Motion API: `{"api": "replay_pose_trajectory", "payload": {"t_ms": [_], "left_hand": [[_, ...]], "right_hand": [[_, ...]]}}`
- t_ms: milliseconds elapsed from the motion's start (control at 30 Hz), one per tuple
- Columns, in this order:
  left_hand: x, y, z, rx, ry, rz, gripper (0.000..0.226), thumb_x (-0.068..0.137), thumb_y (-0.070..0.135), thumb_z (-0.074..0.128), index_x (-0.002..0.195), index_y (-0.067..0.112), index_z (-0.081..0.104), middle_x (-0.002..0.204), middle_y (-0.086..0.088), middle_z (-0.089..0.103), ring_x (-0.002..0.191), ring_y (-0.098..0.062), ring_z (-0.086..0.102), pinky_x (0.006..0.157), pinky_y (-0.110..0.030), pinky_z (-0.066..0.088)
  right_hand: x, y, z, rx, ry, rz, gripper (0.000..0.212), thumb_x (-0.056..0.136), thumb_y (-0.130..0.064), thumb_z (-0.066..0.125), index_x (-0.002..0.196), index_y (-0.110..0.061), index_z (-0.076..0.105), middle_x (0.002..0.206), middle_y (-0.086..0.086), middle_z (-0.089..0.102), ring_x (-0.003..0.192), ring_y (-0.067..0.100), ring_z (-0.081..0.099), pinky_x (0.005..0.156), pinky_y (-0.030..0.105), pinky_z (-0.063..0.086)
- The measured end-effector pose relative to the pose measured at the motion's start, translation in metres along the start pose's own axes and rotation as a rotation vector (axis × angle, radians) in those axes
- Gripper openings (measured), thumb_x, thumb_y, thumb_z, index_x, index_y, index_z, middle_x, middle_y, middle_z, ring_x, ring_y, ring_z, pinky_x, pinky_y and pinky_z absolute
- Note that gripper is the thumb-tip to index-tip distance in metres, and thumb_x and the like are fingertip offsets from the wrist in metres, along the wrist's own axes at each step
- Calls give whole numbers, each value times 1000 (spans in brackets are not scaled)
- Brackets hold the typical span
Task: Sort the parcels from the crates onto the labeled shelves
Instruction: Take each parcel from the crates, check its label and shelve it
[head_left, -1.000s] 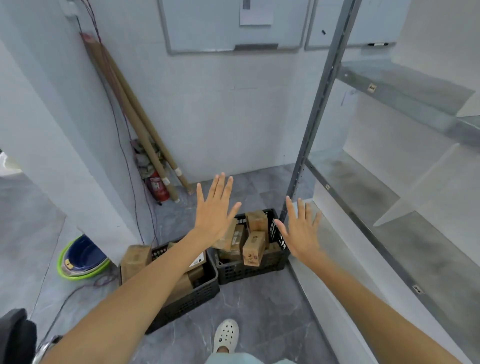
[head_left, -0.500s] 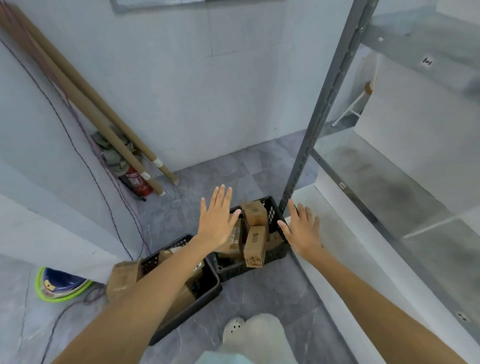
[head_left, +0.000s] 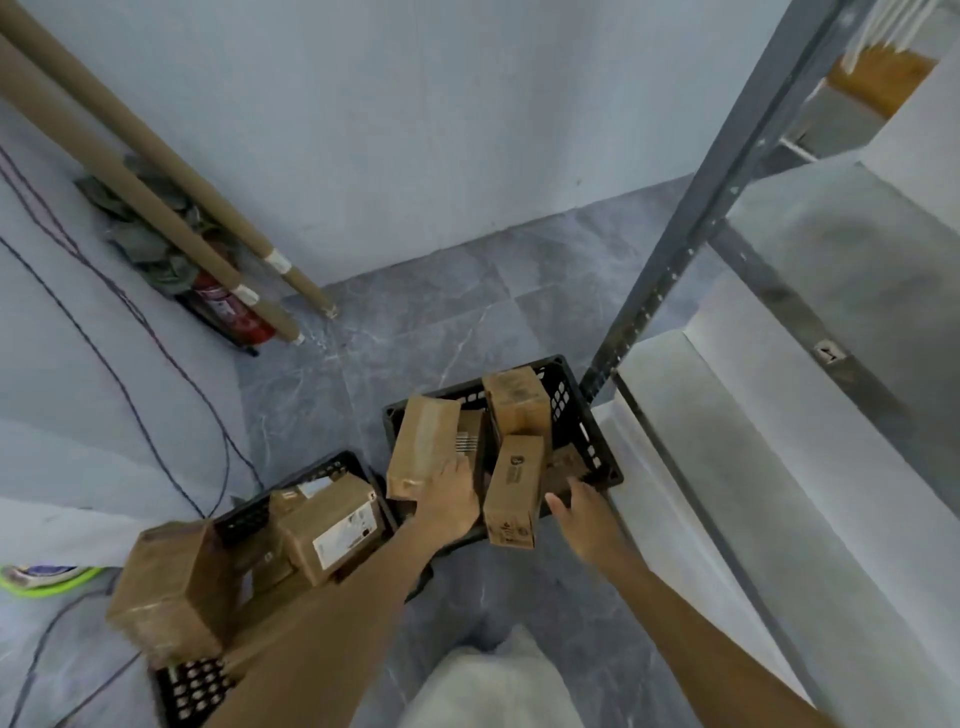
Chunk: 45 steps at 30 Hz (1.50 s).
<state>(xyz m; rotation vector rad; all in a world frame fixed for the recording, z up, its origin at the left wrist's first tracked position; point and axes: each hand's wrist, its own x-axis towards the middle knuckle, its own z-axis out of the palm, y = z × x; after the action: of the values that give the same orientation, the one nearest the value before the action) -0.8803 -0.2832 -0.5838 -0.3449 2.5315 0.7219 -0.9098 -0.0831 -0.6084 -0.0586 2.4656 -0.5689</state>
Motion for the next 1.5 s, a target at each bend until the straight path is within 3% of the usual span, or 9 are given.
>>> {"api": "replay_pose_trajectory", "payload": {"t_ms": [300,400,533,733,833,967,1100,1367,1500], "left_hand": [[101,-39,139,-822,-284,-344,44,90,3,57,131,-4,44,125,-29,55,116,-39,53,101,-49,44],[101,-41,159,-1122,-264,-458,47,89,-8,54,134,-4,41,127,-29,53,110,-33,55,85,-39,50],[70,-42,143,-996,-143,-397,39,88,-6,54,124,3,42,110,-12,59,95,-16,58,72,-23,51],[13,12,38,-918,6,-163,30,89,-16,40,116,-4,43,109,-10,55,104,-20,54,72,-19,51],[-21,58,-42,-930,99,-64,23,89,-14,44,101,5,51,102,-7,59,94,-17,57,78,-26,52],[-73,119,-157,-919,289,96,31,90,-14,44,110,7,54,107,1,58,97,-7,57,76,-8,47],[-121,185,-264,-878,496,297,31,85,-9,56,106,15,59,103,12,59,96,9,52,76,4,38],[-179,264,-382,-771,706,614,25,81,6,68,94,27,62,111,-4,61,104,-14,57,95,-26,44],[-192,281,-398,-755,722,688,26,79,8,70,96,25,62,111,-2,59,104,-9,55,90,-13,42]], "right_hand": [[106,50,114,467,-210,191,44,101,-28,39,140,-8,38,138,11,50,127,27,47,76,11,40],[108,51,135,606,-235,273,40,99,-16,44,137,-4,39,136,15,51,123,29,51,95,32,46],[78,40,126,727,-175,280,29,97,-13,48,126,-9,45,122,13,60,108,24,60,95,42,50],[9,-12,30,873,0,225,16,96,-4,46,90,-19,48,106,10,62,89,14,62,67,28,52],[-25,-49,-52,949,82,145,14,96,-6,48,93,-19,51,107,9,63,96,20,63,75,35,56],[-72,-115,-174,1019,163,-10,15,98,-13,47,91,-25,53,108,6,64,96,19,62,81,41,55],[-123,-176,-281,1088,255,-217,8,96,-24,51,100,-30,54,100,-9,62,87,2,61,64,19,52],[-206,-243,-393,1105,420,-516,63,82,-31,72,134,-13,42,124,5,58,113,18,58,99,39,49],[-221,-253,-406,1129,483,-522,83,72,-33,81,137,-14,33,127,2,52,115,14,54,100,33,48]]}}
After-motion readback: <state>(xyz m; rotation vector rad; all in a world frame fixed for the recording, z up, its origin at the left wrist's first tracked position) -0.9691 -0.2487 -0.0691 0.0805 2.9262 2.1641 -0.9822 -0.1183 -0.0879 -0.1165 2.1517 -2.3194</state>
